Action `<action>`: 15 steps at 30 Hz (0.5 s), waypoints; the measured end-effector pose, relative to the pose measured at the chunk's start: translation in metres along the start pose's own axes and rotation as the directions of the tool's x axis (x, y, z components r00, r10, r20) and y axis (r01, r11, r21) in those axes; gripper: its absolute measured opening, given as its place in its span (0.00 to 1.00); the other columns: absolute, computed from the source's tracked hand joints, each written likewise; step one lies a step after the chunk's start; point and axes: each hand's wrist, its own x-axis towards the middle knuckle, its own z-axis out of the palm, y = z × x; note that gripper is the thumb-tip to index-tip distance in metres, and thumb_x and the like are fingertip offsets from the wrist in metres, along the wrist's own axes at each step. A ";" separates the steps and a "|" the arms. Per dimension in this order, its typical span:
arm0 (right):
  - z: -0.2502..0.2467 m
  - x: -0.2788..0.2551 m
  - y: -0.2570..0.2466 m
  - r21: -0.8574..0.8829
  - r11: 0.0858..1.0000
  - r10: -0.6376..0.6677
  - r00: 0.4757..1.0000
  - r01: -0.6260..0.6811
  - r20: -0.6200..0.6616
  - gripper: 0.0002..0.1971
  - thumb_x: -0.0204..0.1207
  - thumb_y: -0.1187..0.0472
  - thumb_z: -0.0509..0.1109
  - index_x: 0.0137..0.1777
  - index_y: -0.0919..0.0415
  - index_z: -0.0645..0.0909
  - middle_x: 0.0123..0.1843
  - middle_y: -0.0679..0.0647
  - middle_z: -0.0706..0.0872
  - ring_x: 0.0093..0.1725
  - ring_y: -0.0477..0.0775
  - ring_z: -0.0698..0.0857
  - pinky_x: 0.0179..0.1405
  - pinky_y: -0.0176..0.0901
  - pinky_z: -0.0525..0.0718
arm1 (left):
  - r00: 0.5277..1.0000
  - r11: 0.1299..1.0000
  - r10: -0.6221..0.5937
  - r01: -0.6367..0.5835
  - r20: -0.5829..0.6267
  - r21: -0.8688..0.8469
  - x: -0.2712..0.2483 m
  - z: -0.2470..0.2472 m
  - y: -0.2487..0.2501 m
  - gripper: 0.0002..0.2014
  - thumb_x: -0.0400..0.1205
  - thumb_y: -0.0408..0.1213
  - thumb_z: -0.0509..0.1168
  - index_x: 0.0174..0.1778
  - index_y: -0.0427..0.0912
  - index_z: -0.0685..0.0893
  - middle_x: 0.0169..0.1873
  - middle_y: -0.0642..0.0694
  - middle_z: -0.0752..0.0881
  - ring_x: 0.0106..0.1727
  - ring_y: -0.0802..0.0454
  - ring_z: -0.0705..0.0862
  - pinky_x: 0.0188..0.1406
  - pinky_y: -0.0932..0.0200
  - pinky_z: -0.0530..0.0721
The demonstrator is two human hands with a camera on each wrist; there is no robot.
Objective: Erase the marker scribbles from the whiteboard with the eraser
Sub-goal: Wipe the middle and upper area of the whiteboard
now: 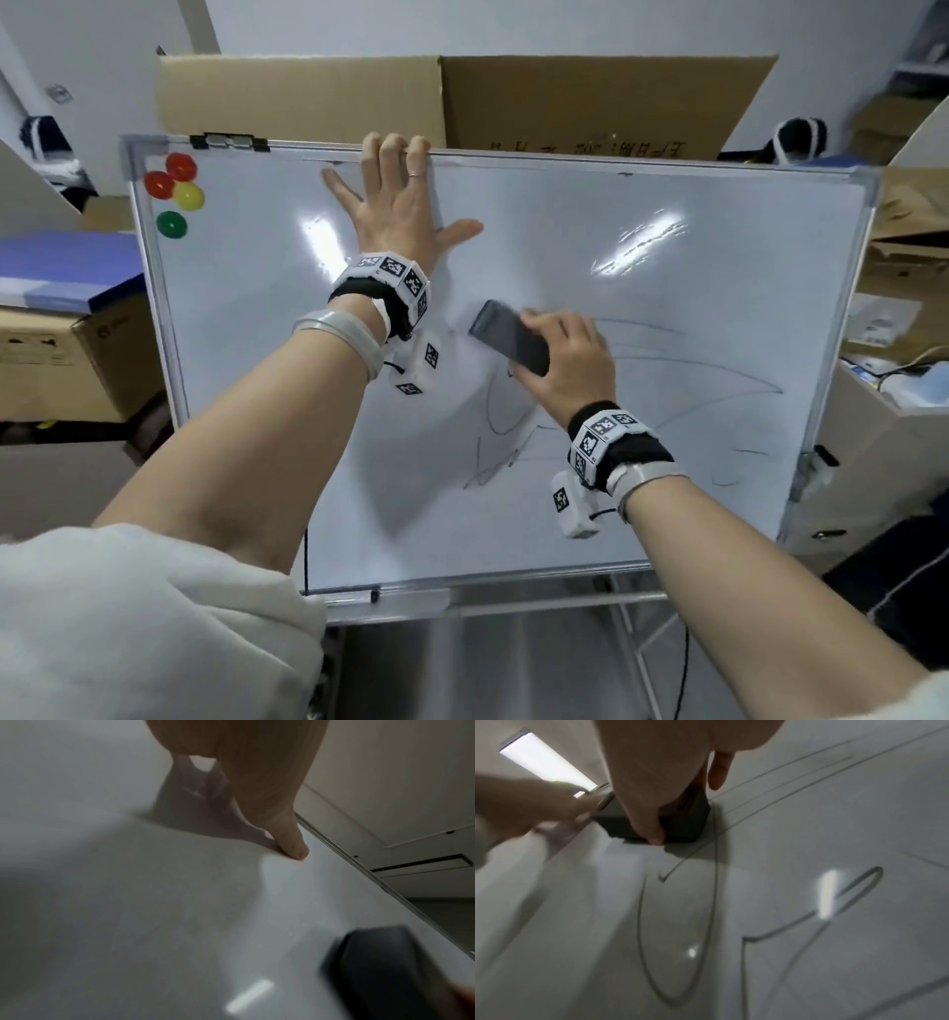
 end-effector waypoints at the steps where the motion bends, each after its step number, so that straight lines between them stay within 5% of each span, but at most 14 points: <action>1: -0.007 0.005 0.007 0.018 0.992 0.124 0.990 -0.123 -0.070 0.27 0.65 0.47 0.79 0.64 0.51 0.79 0.56 0.55 0.82 0.55 0.61 0.79 0.52 0.53 0.80 | 1.000 1.000 0.000 0.000 -0.002 -0.006 -0.001 -0.001 0.002 0.52 0.65 0.78 0.60 0.79 0.50 0.59 0.77 0.45 0.63 0.83 0.41 0.55 0.72 0.17 0.47; 3: -0.018 0.013 0.018 0.142 0.903 0.425 0.887 -0.405 -0.178 0.26 0.68 0.46 0.78 0.63 0.54 0.75 0.58 0.58 0.81 0.57 0.62 0.78 0.49 0.54 0.82 | 1.000 1.000 -0.003 0.003 -0.013 -0.008 -0.004 -0.002 0.005 0.51 0.65 0.78 0.61 0.78 0.50 0.60 0.77 0.45 0.63 0.83 0.41 0.55 0.73 0.17 0.47; 5: -0.022 0.012 0.019 0.218 0.808 0.587 0.782 -0.548 -0.210 0.27 0.69 0.45 0.77 0.61 0.57 0.72 0.59 0.59 0.80 0.57 0.63 0.79 0.48 0.58 0.84 | 1.000 1.000 -0.005 0.005 -0.017 -0.010 -0.005 -0.002 0.005 0.51 0.65 0.78 0.61 0.79 0.50 0.59 0.77 0.45 0.63 0.84 0.41 0.55 0.73 0.17 0.46; 7: -0.015 0.003 0.011 0.196 0.842 0.533 0.831 -0.503 -0.156 0.27 0.68 0.46 0.79 0.59 0.59 0.73 0.57 0.60 0.79 0.56 0.64 0.79 0.48 0.57 0.84 | 1.000 1.000 -0.009 0.009 -0.016 -0.008 -0.005 -0.001 0.004 0.52 0.66 0.77 0.61 0.80 0.50 0.59 0.78 0.44 0.62 0.84 0.41 0.54 0.73 0.17 0.46; 10: 0.007 -0.020 -0.011 0.135 0.960 0.242 0.969 -0.246 0.046 0.25 0.65 0.47 0.80 0.57 0.56 0.76 0.57 0.56 0.80 0.57 0.60 0.77 0.52 0.52 0.80 | 1.000 1.000 -0.021 0.021 0.000 -0.014 -0.004 0.000 -0.001 0.52 0.66 0.77 0.62 0.80 0.50 0.58 0.79 0.43 0.61 0.84 0.41 0.53 0.73 0.17 0.46; 13: 0.012 -0.023 -0.016 0.051 0.992 0.112 0.990 -0.117 0.085 0.25 0.64 0.47 0.79 0.57 0.54 0.77 0.56 0.54 0.80 0.55 0.60 0.79 0.54 0.52 0.79 | 1.000 1.000 -0.012 0.012 -0.012 -0.013 -0.004 0.000 -0.003 0.53 0.65 0.77 0.62 0.80 0.49 0.58 0.79 0.43 0.61 0.84 0.41 0.53 0.73 0.17 0.47; 15: 0.005 -0.021 -0.005 0.034 0.975 0.219 0.976 -0.219 0.012 0.26 0.65 0.45 0.79 0.57 0.56 0.77 0.55 0.56 0.81 0.54 0.62 0.80 0.51 0.54 0.81 | 1.000 1.000 -0.003 0.002 -0.009 -0.007 -0.005 0.001 0.000 0.54 0.64 0.78 0.62 0.80 0.49 0.58 0.79 0.44 0.62 0.84 0.41 0.54 0.73 0.17 0.47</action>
